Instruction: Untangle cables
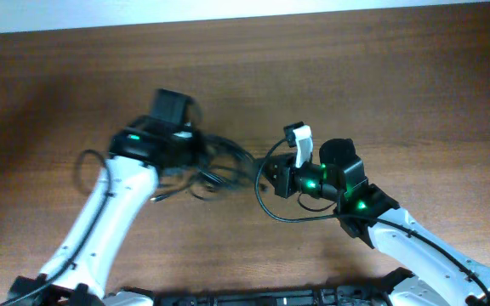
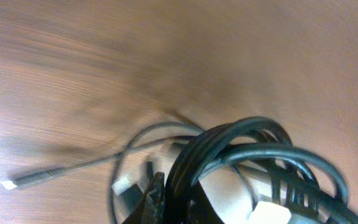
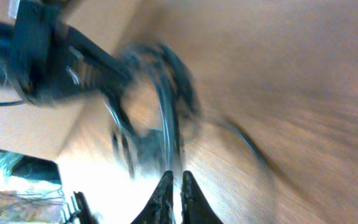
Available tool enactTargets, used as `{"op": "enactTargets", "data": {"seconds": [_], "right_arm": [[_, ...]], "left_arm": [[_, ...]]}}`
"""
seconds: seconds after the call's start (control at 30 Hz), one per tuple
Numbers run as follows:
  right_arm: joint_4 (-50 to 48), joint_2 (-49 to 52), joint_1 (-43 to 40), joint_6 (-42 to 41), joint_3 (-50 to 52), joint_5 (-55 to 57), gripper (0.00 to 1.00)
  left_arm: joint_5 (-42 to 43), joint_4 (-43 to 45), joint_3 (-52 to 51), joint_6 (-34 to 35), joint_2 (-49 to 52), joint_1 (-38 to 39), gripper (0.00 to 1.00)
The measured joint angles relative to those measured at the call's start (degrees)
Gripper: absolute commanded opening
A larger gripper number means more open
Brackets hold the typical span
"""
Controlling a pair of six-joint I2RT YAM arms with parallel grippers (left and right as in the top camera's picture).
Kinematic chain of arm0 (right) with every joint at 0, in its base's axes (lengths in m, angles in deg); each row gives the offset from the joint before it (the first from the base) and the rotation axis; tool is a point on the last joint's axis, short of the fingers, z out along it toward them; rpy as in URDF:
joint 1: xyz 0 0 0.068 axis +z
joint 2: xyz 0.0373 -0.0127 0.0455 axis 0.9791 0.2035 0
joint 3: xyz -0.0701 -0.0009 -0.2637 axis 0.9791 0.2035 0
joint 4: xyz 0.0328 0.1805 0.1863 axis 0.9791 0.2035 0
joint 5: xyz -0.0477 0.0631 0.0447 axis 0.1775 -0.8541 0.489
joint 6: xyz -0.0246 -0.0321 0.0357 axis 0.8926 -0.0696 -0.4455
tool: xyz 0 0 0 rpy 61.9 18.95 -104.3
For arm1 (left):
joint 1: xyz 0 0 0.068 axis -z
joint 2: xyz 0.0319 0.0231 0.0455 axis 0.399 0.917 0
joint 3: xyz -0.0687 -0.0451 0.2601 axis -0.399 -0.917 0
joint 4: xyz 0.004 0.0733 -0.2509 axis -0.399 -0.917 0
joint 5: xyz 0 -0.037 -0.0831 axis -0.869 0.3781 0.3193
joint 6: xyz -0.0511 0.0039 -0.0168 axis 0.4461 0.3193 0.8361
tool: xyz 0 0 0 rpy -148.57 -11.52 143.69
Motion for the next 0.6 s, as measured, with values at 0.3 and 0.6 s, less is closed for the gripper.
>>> {"op": "enactTargets", "data": {"seconds": [0.3, 0.6], "right_arm": [[6.45, -0.02, -0.33, -0.07, 0.28, 5.11, 0.49], [8.66, -0.02, -0.33, 0.04, 0.28, 5.16, 0.65]], "left_arm": [[-7.06, 1.70, -0.04, 10.05, -0.04, -7.43, 0.00], [-9.81, 3.17, -0.07, -2.62, 6.03, 3.76, 0.88]]}}
